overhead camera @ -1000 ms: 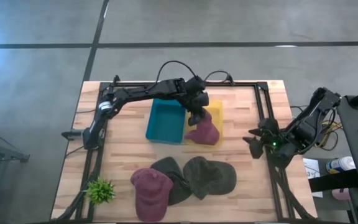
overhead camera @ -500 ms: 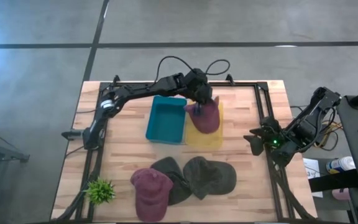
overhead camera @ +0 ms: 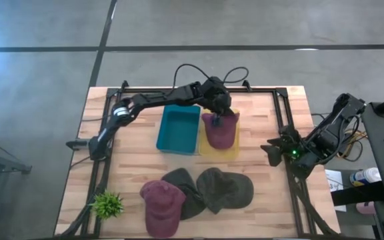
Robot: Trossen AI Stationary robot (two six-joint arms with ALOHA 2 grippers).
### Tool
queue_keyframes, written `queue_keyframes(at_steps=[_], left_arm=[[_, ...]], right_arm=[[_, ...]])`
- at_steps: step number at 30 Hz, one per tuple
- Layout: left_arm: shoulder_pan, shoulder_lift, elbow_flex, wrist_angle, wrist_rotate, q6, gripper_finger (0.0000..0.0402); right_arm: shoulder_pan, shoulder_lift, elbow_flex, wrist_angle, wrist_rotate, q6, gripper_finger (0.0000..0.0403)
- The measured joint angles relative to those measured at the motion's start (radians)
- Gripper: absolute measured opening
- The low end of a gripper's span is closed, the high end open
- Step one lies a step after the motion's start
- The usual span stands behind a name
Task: Pick & Place hat
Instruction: Put the right red cap into the yellow bin
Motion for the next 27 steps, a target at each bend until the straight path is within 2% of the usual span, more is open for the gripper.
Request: queue_keyframes(at_steps=[1, 4, 6, 15, 18, 24, 26, 27], left_arm=[[0.0, 0.003, 0.0, -0.015, -0.018, -0.007, 0.0003], [-0.01, 0.005, 0.0, -0.045, -0.173, -0.019, 0.0004], [-0.021, 0.003, 0.0, -0.046, -0.24, -0.019, 0.0013], [-0.082, -0.011, 0.005, -0.081, -0.335, -0.01, 0.0128], [-0.108, -0.042, 0.023, -0.114, -0.51, 0.002, 0.0148], [-0.133, -0.126, 0.026, -0.143, -0.87, 0.059, 0.0154], [-0.133, -0.157, 0.022, -0.263, -0.935, -0.013, 0.0154], [-0.13, -0.171, 0.021, -0.339, -0.923, -0.072, 0.0154]], right_arm=[[0.0, 0.002, 0.0, 0.0, 0.0, 0.0, 0.0224], [0.0, 0.011, 0.0, 0.003, 0.0, -0.001, 0.0224], [0.0, 0.014, -0.003, 0.006, 0.0, -0.004, 0.0224], [0.001, 0.013, -0.013, 0.019, 0.001, -0.012, 0.0224], [0.001, 0.012, -0.013, 0.018, 0.001, -0.016, 0.0224], [0.001, 0.011, -0.013, 0.018, 0.0, -0.065, 0.0224], [0.001, 0.008, -0.013, 0.018, 0.001, -0.076, 0.0224], [0.001, 0.007, -0.013, 0.018, 0.001, -0.079, 0.0224]])
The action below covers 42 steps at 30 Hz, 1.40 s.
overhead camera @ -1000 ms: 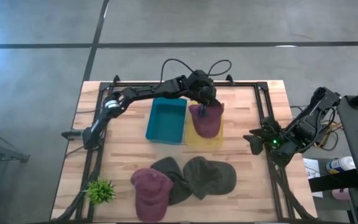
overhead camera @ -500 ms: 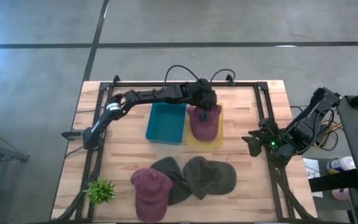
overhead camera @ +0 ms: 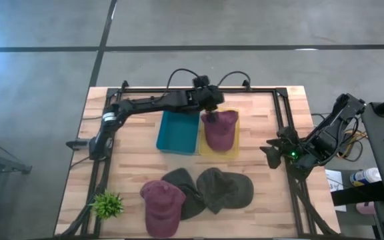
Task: Pick & Place hat
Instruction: Put the right red cap into the yellow bin, then put the red cap into the yellow bin
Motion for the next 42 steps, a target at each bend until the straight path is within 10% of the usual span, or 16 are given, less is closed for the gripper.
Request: queue_keyframes(at_steps=[6, 20, 26, 36, 42], left_arm=[[0.047, -0.019, -0.084, -0.219, 0.216, -0.176, 0.0154], [0.07, -0.004, -0.377, 0.327, 0.397, -0.03, 0.0154], [0.083, 0.046, -0.406, 0.428, 0.387, 0.031, 0.0154], [0.071, 0.005, -0.347, 0.371, -0.034, 0.14, 0.0154], [0.018, -0.12, -0.268, 0.161, 0.206, -0.06, 0.0154]], right_arm=[[0.0, -0.004, -0.01, 0.0, 0.003, -0.026, 0.0224], [0.0, -0.004, -0.034, 0.002, 0.002, -0.004, 0.0224], [-0.001, -0.005, -0.035, -0.001, 0.002, 0.0, 0.0224], [0.0, -0.011, -0.035, -0.001, -0.019, -0.005, 0.0224], [0.007, -0.007, -0.039, 0.008, -0.128, -0.019, 0.0224]])
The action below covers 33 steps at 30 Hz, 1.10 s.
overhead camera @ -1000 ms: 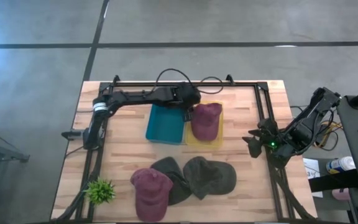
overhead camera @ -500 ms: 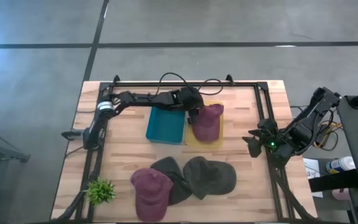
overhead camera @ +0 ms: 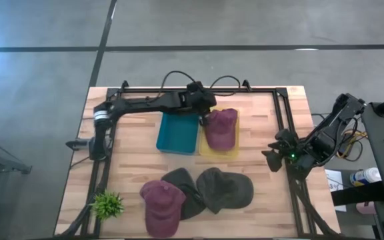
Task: Pick & Place hat
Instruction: Put the red cap into the yellow bin
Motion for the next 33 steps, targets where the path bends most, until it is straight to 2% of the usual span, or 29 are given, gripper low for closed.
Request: queue_keyframes(at_steps=[3, 6, 10, 13, 19, 22, 26, 29, 33], left_arm=[[-0.036, -0.076, 0.004, 0.004, 0.252, -0.222, 0.0154], [-0.082, -0.115, 0.003, 0.015, 0.362, -0.401, 0.0154], [-0.168, -0.123, 0.001, -0.005, 0.364, -0.516, 0.0154], [-0.253, -0.118, -0.001, -0.095, 0.361, -0.591, 0.0154], [-0.438, -0.113, -0.053, -0.244, 0.251, -0.84, 0.0153], [-0.516, -0.115, -0.092, -0.277, 0.262, -0.997, 0.0153], [-0.608, -0.117, -0.159, -0.331, 0.271, -1.126, 0.0153], [-0.67, -0.12, -0.171, -0.424, 0.297, -1.159, 0.0153], [-0.732, -0.122, -0.176, -0.611, 0.302, -1.08, 0.0153]], right_arm=[[0.016, 0.007, -0.003, 0.056, -0.007, -0.031, 0.0224], [0.031, 0.031, -0.004, 0.147, -0.006, -0.09, 0.0224], [0.049, 0.094, -0.004, 0.271, -0.007, -0.168, 0.0224], [0.058, 0.154, -0.005, 0.349, -0.016, -0.203, 0.0224], [0.064, 0.279, -0.005, 0.51, -0.098, -0.285, 0.0224], [0.063, 0.343, -0.005, 0.58, -0.119, -0.295, 0.0224], [0.056, 0.424, -0.005, 0.692, -0.14, -0.312, 0.0224], [0.041, 0.474, -0.005, 0.787, -0.159, -0.322, 0.0224], [0.007, 0.536, -0.005, 0.897, -0.168, -0.325, 0.0224]])
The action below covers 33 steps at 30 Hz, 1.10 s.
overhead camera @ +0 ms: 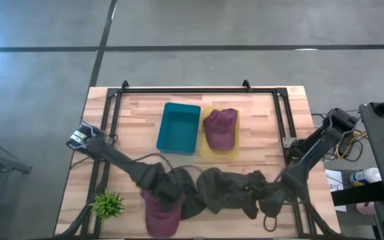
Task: Pick & Place hat
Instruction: Put the red cap into the yellow bin
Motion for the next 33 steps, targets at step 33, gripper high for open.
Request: queue_keyframes(at_steps=[33], left_arm=[[0.34, -0.203, -0.451, 0.439, 0.557, 0.669, 0.0153]], right_arm=[[-0.103, 0.226, 0.095, 0.319, -0.045, 0.015, 0.0224]])
